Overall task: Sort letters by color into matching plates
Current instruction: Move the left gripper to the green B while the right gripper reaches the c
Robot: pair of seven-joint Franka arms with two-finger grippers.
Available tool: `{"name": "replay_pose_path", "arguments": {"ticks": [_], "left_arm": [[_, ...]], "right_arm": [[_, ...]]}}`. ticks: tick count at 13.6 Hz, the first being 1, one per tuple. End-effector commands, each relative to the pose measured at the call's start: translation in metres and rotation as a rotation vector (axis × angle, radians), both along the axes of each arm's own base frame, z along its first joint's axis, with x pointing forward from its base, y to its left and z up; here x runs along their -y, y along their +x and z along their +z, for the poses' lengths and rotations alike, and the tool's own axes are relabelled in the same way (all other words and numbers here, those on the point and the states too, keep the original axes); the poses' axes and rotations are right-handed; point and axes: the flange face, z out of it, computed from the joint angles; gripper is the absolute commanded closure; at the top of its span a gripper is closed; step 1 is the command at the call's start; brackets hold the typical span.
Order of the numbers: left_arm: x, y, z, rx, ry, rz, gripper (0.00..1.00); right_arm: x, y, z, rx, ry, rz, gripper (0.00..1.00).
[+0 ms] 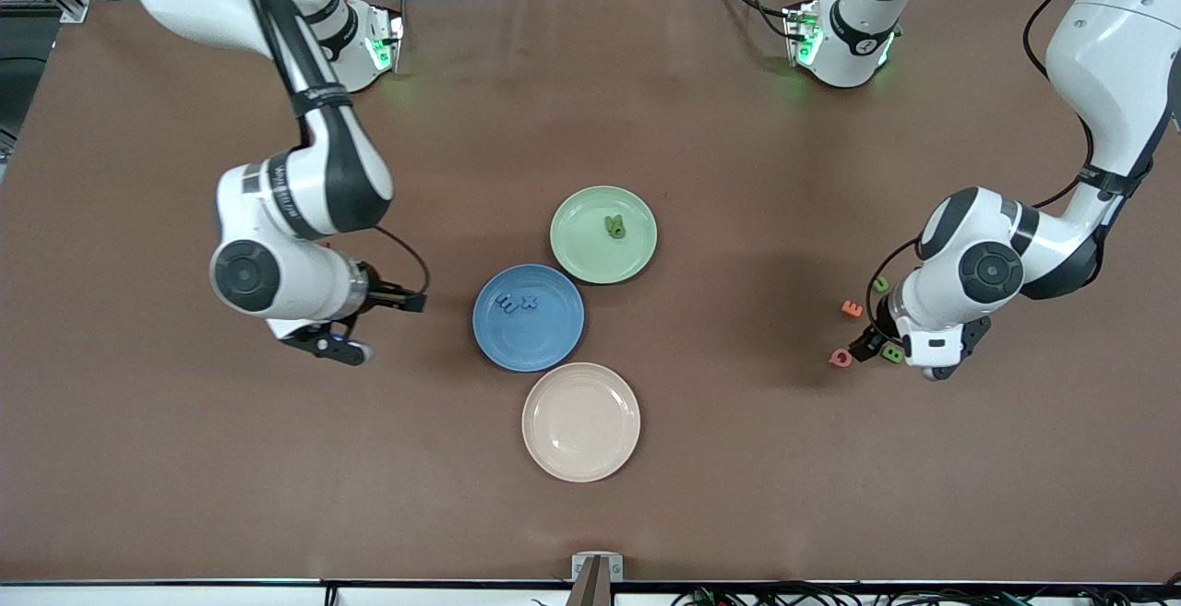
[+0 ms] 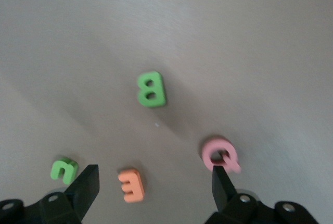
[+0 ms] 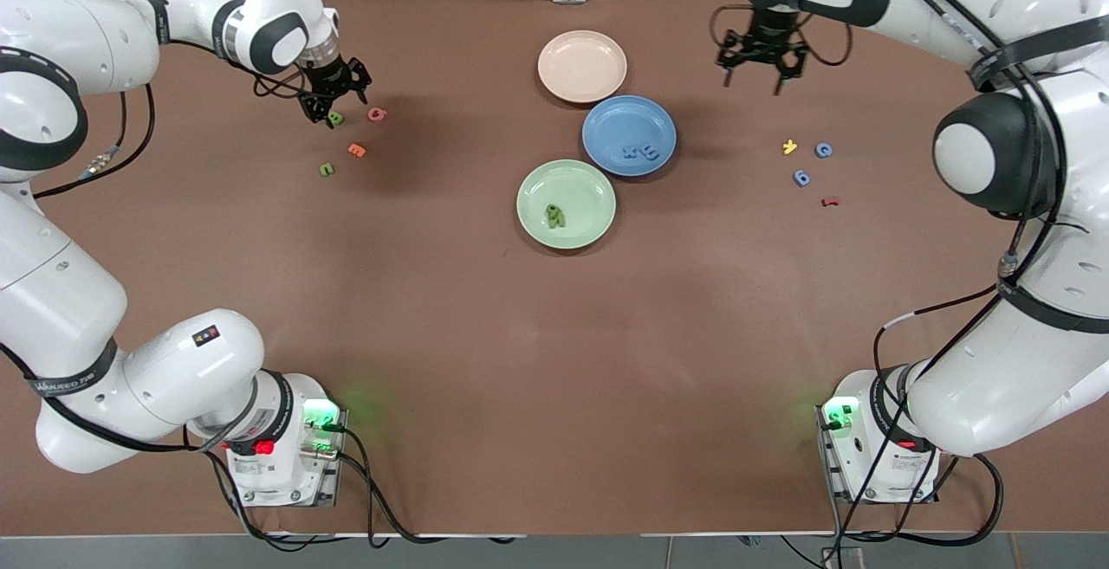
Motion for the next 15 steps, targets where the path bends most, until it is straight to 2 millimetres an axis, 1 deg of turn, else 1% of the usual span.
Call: {"name": "replay_pose_path", "arguments": {"ticks": [1,3,4,5,6,7,8,10,13,15], "left_arm": [[-0.014,0.005,-0.004,0.012,0.02,0.062,0.05],[-0.03,0.007,-0.011,0.029,0.019,0.081,0.07],[-0.033,0.008,-0.016,0.036,0.012,0.079,0.1],[-0.035,0.01,-0.018,0.05,0.0,0.08,0.12],[-0.042,0.012,-0.021,0.068,-0.006,0.09,0.14],[-0.044,0.013,-0.025,0.077,-0.013,0.094,0.15],[-0.044,0.012,-0.027,0.077,-0.015,0.093,0.18],[-0.045,0.012,-0.03,0.079,-0.005,0.078,0.21],[-0.043,0.016,-0.039,0.1,-0.013,0.058,0.24],[-0.041,0.019,-0.038,0.11,-0.018,0.057,0.25]], "right_arm": [[0.048,-0.009,-0.004,-0.005,0.002,0.088,0.0],[0.093,-0.004,-0.008,-0.012,0.032,0.154,0.0],[0.114,-0.004,-0.014,-0.009,0.032,0.177,0.0],[0.134,-0.005,-0.023,0.006,0.041,0.205,0.0],[0.157,-0.007,-0.034,0.028,0.055,0.234,0.0],[0.178,-0.009,-0.047,0.056,0.065,0.267,0.0],[0.188,-0.012,-0.058,0.091,0.066,0.295,0.0],[0.199,-0.019,-0.075,0.146,0.058,0.32,0.0],[0.199,-0.028,-0.096,0.191,0.045,0.324,0.01],[0.196,-0.038,-0.112,0.215,0.04,0.326,0.02]]}}
